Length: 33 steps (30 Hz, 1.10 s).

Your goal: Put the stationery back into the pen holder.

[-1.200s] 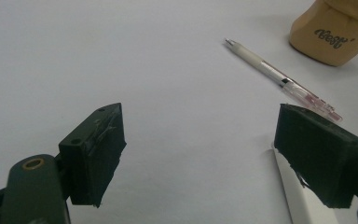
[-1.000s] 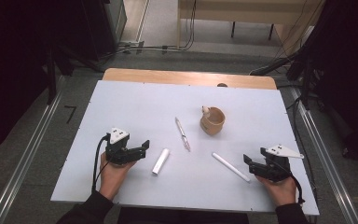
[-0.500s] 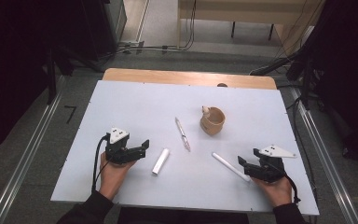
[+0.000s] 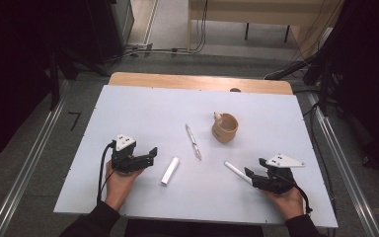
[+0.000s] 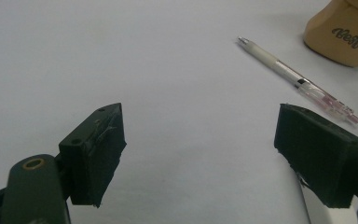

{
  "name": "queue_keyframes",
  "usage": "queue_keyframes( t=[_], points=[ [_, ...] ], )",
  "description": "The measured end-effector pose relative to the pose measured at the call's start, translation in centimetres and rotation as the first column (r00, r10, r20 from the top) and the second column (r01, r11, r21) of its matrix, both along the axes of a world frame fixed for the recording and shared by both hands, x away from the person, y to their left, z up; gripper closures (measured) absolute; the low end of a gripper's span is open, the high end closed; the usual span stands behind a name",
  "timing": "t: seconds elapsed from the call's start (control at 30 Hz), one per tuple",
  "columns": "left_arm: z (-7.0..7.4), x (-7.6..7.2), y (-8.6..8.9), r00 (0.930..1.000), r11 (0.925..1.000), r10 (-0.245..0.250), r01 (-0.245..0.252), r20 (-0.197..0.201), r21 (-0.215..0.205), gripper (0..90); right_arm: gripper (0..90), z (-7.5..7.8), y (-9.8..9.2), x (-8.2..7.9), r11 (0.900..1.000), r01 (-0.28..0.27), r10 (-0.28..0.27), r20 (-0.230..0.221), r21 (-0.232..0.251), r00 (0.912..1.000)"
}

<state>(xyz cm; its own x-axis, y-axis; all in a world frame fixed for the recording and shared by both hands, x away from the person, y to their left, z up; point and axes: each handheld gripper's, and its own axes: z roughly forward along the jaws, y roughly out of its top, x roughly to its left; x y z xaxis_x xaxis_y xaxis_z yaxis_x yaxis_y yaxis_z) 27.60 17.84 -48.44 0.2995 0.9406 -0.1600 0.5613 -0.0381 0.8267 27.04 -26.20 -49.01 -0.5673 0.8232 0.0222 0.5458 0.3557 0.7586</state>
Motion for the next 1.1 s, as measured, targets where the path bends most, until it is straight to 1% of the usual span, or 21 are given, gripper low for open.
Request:
queue_keyframes(
  t=[0.17, 0.37, 0.47, 0.63, 0.73, 0.8, 0.9, 1.1],
  points=[
    [0.0, 0.0, -0.1, 1.0, 1.0, -0.004, 0.004, -0.001, 0.002, 16.1, 37.0, -0.1, 0.2, 0.1, 1.0, -0.021, 0.021, -0.018, 0.008, 0.9996],
    [-0.1, 0.1, -0.2, 1.0, 1.0, -0.007, 0.007, -0.006, 0.004, 16.1, 41.5, -0.3, 0.9, 0.3, 0.999, -0.042, 0.042, -0.025, -0.005, 0.9988],
    [-0.1, 0.1, -0.2, 1.0, 1.0, -0.007, 0.007, -0.006, 0.003, 16.1, 45.0, -0.4, 1.3, 0.5, 0.998, -0.062, 0.061, -0.039, -0.001, 0.9973],
    [-0.1, 0.1, -0.2, 0.9999, 1.0, -0.008, 0.008, -0.007, 0.003, 16.1, 49.3, -0.5, 1.7, 0.6, 0.997, -0.081, 0.08, -0.045, -0.013, 0.9958],
    [-0.1, 0.1, -0.2, 1.0, 1.0, -0.008, 0.008, -0.006, 0.001, 16.1, 51.8, -0.5, 1.9, 0.6, 0.996, -0.092, 0.091, -0.038, -0.018, 0.9951],
    [-0.1, 0.1, -0.2, 1.0, 1.0, -0.008, 0.008, -0.006, -0.001, 16.1, 52.8, -0.6, 2.1, 0.6, 0.995, -0.103, 0.102, -0.043, -0.013, 0.9938],
    [-0.1, 0.1, -0.3, 0.9999, 0.9999, -0.014, 0.014, -0.006, 0.0, 16.1, 53.5, -0.6, 2.4, 0.7, 0.994, -0.109, 0.108, -0.045, -0.024, 0.9932],
    [-0.1, 0.1, -0.3, 0.9999, 0.9999, -0.013, 0.013, -0.007, -0.001, 16.1, 57.1, -0.8, 3.1, 0.8, 0.992, -0.122, 0.12, -0.045, -0.031, 0.9917]
  ],
)
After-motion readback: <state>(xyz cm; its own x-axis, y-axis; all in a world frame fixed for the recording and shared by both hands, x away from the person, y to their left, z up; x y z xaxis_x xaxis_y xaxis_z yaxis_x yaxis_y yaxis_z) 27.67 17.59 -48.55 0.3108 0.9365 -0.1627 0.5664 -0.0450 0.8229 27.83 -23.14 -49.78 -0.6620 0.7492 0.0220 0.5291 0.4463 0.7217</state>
